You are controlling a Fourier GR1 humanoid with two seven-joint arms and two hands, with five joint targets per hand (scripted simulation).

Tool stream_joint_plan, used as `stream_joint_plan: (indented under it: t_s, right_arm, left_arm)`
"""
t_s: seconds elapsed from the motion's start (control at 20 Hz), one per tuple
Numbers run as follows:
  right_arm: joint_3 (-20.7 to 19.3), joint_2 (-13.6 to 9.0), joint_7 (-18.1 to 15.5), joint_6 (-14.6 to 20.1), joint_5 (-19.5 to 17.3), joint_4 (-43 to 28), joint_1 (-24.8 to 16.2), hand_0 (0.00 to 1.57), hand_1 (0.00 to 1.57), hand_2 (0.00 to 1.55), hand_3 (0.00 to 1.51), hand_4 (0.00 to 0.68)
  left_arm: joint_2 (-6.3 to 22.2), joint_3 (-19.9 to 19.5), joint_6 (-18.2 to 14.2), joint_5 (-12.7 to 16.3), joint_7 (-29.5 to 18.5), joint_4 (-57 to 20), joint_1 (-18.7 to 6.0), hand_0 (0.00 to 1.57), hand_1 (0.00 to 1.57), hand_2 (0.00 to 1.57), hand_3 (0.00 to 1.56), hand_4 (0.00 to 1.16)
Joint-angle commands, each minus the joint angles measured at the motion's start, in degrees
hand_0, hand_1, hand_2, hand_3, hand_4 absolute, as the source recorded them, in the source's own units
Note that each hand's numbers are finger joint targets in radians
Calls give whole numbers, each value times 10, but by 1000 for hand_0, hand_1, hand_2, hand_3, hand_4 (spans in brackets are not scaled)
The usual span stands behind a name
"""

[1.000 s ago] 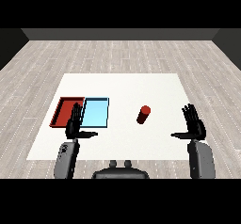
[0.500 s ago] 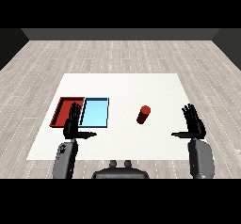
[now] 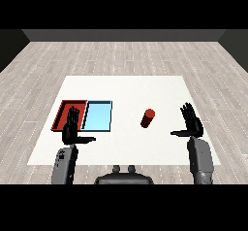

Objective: Pick the red can and put it in the red box

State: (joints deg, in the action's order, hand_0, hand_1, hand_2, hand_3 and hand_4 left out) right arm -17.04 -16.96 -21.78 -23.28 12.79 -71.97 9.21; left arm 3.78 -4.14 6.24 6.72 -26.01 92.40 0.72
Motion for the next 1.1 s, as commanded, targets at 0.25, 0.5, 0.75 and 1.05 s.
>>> stream_joint_plan:
  t_s: [0.25, 0.5, 0.75, 1.05]
  right_arm:
    - [15, 19, 34, 14, 11, 14, 29, 0, 0, 0, 0, 0]
    - [23, 38, 43, 13, 25, 46, 47, 0, 0, 0, 0, 0]
    - [38, 69, -12, 35, 0, 145, 96, 0, 0, 0, 0, 0]
    - [53, 79, -26, 30, -4, 154, 69, 0, 0, 0, 0, 0]
  left_arm:
    - [-12, 3, -7, 3, 4, -3, -14, 0, 0, 0, 0, 0]
    - [-33, 31, -31, -28, 1, 15, 2, 0, 0, 0, 0, 0]
    - [-25, 14, -30, -12, 19, 16, -2, 0, 0, 0, 0, 0]
    - [-17, 21, -29, -9, 51, 68, 14, 0, 0, 0, 0, 0]
